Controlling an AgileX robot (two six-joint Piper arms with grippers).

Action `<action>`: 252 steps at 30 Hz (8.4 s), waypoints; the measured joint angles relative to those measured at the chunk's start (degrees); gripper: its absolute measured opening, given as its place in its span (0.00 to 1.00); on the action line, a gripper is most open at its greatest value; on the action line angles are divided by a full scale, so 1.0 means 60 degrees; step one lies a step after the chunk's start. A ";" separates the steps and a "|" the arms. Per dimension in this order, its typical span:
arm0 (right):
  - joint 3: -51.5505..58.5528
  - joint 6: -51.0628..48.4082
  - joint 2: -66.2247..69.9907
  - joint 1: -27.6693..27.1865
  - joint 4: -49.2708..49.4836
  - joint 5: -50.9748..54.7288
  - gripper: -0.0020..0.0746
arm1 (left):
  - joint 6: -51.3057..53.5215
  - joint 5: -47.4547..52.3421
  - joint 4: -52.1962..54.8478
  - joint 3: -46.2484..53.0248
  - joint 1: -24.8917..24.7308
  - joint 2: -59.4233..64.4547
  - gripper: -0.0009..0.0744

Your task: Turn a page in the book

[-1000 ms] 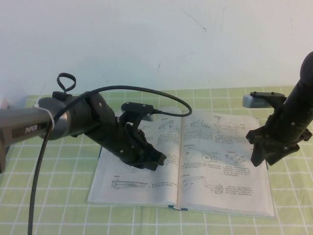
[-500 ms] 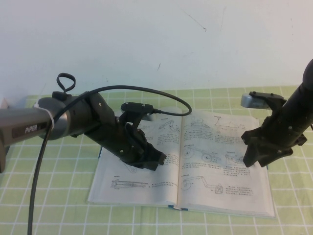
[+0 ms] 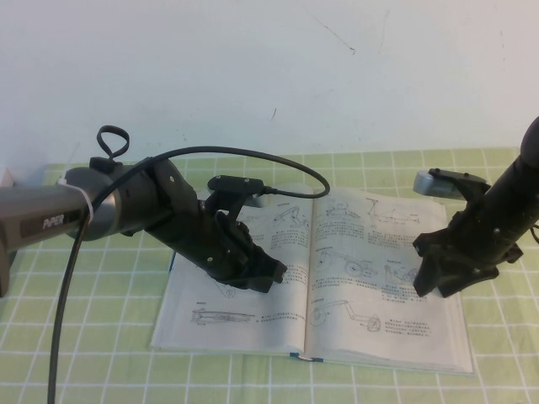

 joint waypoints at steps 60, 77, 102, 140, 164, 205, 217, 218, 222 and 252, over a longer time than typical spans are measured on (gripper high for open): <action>0.0022 -0.1901 0.0449 0.0000 0.3416 -0.0075 0.46 | 0.0000 -0.0184 -0.0246 0.0000 0.0000 0.0000 0.01; 0.0022 -0.3432 0.0473 0.0000 0.6291 0.0303 0.46 | 0.0830 0.0860 -0.1025 0.0000 -0.0248 -0.0372 0.01; 0.0022 -0.3991 0.0532 0.0000 0.7046 0.0827 0.46 | -0.2175 -0.1590 0.4788 0.0000 -0.5990 -0.1465 0.01; -0.1500 -0.3385 -0.0788 0.0000 0.1549 0.1907 0.23 | -1.3698 0.0958 1.4153 0.0022 -0.4688 -0.0951 0.01; -0.0221 -0.2775 0.0224 0.0000 0.0111 0.0201 0.02 | -1.1537 -0.1169 1.0032 0.0022 -0.2571 -0.0620 0.01; 0.8540 -0.1192 -1.5712 0.0000 -0.3286 -0.3502 0.02 | -0.5790 -0.4145 0.6559 0.8010 -0.2571 -1.2405 0.01; 0.9819 -0.1077 -1.8399 0.0000 -0.3068 -0.3754 0.02 | -0.5790 -0.4582 0.6620 0.8992 -0.2571 -1.3652 0.01; 0.9819 -0.1077 -1.8399 0.0000 -0.3044 -0.3729 0.02 | -0.5790 -0.4582 0.6620 0.8992 -0.2571 -1.3652 0.01; 0.9819 -0.1058 -1.8399 0.0000 -0.3008 -0.3500 0.02 | -0.5790 -0.4582 0.6620 0.8992 -0.2571 -1.3673 0.01; 0.9905 -0.1058 -1.8399 0.0000 -0.2970 -0.2902 0.02 | -0.5333 -0.5679 0.6189 1.2237 0.1981 -1.8489 0.01</action>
